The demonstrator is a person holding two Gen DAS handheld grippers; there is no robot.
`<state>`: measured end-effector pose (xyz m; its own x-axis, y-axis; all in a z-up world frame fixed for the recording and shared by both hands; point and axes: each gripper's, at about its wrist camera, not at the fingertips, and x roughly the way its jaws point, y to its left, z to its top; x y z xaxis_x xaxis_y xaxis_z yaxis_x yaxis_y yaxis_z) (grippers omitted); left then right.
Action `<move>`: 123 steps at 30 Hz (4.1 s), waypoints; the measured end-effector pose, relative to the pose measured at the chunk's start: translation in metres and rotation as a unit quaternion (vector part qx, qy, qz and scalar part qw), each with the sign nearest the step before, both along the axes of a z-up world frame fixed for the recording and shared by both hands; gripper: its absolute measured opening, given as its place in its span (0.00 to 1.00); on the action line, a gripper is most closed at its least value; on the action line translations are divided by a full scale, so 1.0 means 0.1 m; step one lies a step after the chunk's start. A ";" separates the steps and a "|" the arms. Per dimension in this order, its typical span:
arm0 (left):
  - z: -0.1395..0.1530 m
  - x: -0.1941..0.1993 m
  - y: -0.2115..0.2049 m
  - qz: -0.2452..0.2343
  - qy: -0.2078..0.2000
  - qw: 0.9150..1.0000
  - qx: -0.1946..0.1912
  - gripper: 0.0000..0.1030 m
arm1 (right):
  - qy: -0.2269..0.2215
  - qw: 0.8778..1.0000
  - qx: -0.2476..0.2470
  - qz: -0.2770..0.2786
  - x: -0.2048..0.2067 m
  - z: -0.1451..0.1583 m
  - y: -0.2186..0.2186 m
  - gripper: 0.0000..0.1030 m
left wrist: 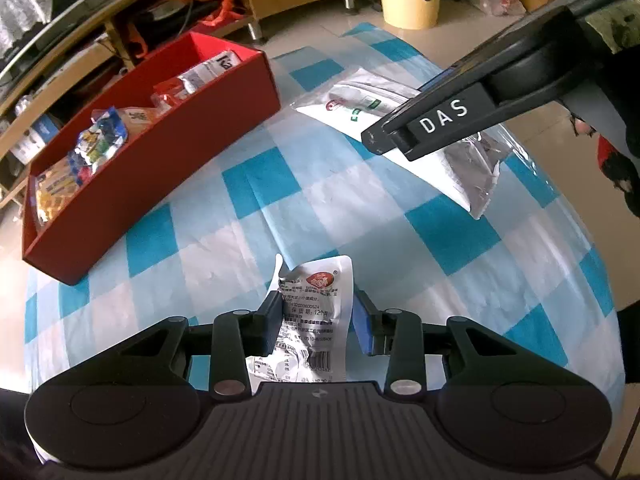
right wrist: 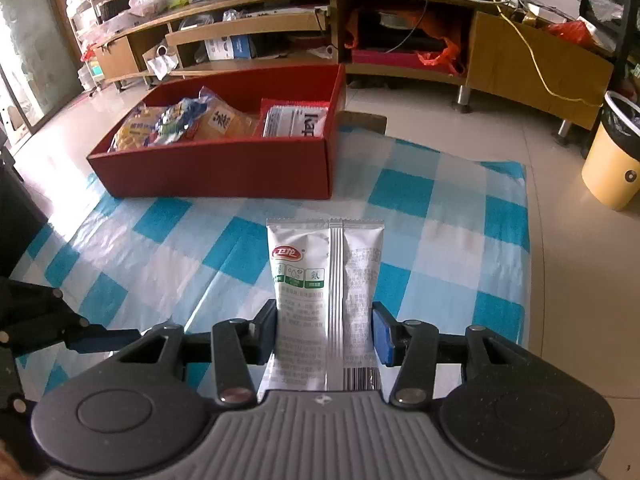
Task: Organize snacks
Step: 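Lift both white packets off the cloth with both tools, then carry both white packets over the red box with both tools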
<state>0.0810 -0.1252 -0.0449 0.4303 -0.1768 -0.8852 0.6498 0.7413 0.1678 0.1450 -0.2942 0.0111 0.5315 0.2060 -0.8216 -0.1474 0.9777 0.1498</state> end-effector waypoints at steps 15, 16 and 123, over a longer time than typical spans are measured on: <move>0.11 0.16 0.18 0.037 -0.007 0.999 -0.017 0.44 | -0.012 1.000 0.008 0.004 0.12 0.07 0.06 0.46; 0.12 0.18 0.20 0.041 -0.006 0.999 -0.019 0.44 | -0.014 1.000 0.009 0.004 0.13 0.08 0.07 0.46; 0.78 1.95 0.60 0.209 -0.130 0.967 -0.058 0.45 | -0.100 0.994 0.052 0.004 1.64 0.37 0.47 0.46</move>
